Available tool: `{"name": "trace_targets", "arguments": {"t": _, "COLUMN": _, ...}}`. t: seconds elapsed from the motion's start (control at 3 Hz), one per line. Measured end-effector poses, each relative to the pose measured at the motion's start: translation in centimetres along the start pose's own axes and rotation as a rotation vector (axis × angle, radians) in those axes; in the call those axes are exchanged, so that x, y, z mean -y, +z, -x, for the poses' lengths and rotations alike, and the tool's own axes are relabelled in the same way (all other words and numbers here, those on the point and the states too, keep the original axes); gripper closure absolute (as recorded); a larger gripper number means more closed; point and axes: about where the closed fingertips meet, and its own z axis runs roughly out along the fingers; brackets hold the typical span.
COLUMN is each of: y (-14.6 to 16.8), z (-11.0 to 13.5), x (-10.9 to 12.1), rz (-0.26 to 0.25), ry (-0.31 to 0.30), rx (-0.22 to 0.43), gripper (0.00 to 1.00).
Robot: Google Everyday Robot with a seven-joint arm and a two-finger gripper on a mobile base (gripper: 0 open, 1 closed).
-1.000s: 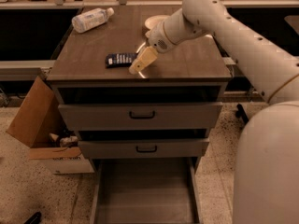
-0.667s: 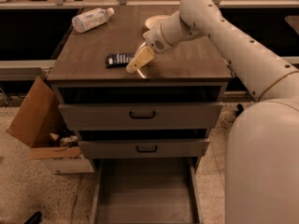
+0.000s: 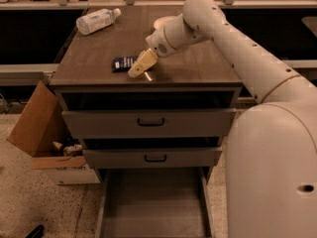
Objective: Place rxbar blueberry into bottom drawer
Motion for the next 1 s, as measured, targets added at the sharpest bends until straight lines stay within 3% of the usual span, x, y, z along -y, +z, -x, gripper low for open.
{"name": "trace_targets", "arguments": {"t": 0.67, "y": 1.0, "z": 0.2, "x": -0.1, "rz": 0.025, "ry": 0.012, "rx": 0.017, "gripper": 0.42}}
{"name": "trace_targets", "arguments": {"t": 1.0, "y": 0.5, "z": 1.5, "x": -0.3, "rz": 0.035, "ry": 0.008, "rx": 0.087, "gripper": 0.65}}
